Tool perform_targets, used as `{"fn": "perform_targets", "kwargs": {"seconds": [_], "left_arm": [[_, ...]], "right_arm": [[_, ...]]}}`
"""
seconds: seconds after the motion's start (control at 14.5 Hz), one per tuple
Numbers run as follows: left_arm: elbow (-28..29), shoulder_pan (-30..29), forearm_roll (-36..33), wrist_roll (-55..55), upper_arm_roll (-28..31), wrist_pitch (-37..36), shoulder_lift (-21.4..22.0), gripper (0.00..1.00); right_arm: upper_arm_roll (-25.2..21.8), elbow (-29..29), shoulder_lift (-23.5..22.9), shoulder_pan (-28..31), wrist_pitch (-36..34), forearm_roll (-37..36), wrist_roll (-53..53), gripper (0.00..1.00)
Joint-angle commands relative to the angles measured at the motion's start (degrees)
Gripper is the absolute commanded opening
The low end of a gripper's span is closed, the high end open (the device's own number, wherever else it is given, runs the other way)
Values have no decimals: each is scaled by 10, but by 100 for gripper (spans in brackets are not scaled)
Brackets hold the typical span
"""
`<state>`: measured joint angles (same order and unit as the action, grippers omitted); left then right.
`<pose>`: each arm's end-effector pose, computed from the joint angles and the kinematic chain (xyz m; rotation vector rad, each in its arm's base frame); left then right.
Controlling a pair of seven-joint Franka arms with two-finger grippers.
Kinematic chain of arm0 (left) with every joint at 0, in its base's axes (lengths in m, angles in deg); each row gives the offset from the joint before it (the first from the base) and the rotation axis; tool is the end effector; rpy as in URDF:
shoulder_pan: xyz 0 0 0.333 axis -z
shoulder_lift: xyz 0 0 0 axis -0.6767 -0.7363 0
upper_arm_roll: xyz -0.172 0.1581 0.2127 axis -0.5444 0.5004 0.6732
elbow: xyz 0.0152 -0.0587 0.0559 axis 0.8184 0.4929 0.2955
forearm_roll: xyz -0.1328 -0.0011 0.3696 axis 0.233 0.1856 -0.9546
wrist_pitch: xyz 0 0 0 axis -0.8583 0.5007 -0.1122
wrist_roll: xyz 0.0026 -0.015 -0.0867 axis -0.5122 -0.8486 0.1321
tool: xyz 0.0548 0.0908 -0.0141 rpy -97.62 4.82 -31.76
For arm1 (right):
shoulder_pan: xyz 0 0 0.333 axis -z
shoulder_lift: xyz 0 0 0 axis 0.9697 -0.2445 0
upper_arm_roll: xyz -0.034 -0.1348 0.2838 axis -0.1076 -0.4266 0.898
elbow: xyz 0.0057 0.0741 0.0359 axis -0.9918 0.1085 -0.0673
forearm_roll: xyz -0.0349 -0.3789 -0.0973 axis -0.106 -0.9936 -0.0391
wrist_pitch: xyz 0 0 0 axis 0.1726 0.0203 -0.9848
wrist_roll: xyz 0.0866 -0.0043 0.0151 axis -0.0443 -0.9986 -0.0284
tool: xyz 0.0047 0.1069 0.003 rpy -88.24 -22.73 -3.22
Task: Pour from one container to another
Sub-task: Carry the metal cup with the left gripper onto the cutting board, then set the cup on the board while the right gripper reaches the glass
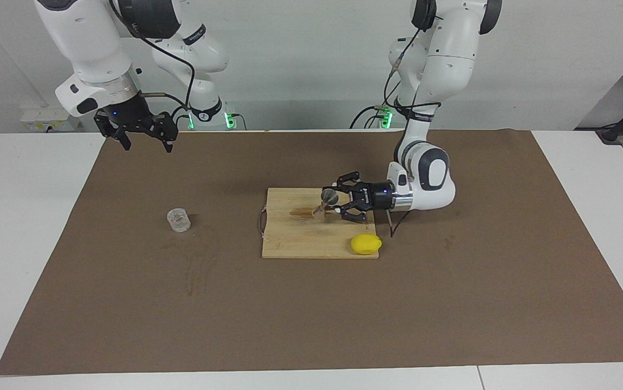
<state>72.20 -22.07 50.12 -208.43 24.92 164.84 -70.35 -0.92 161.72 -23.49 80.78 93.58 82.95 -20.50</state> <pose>0.5260 -0.2749 0.2774 1.2751 -0.9349 1.0829 0.5377 0.0271 0.6056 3.1075 -0.1271 -0.0704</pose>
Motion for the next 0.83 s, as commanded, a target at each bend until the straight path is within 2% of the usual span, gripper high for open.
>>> {"fn": "perform_targets", "kwargs": {"seconds": [0.0,0.21,0.48,0.76], "left_arm": [[15,50,45,-48,9,54,19,9],[14,89,68,-125,10,99,18,9],[15,115,69,-155,9,146,15,11],[16,116,70,-158,9,161,13,13]], "right_arm": [[3,3,2,3,25,3,-24,99],[2,8,1,3,40,13,-108,99],[2,24,-2,12,48,33,-251,100],[2,63,-3,29,82,63,-402,99]]}}
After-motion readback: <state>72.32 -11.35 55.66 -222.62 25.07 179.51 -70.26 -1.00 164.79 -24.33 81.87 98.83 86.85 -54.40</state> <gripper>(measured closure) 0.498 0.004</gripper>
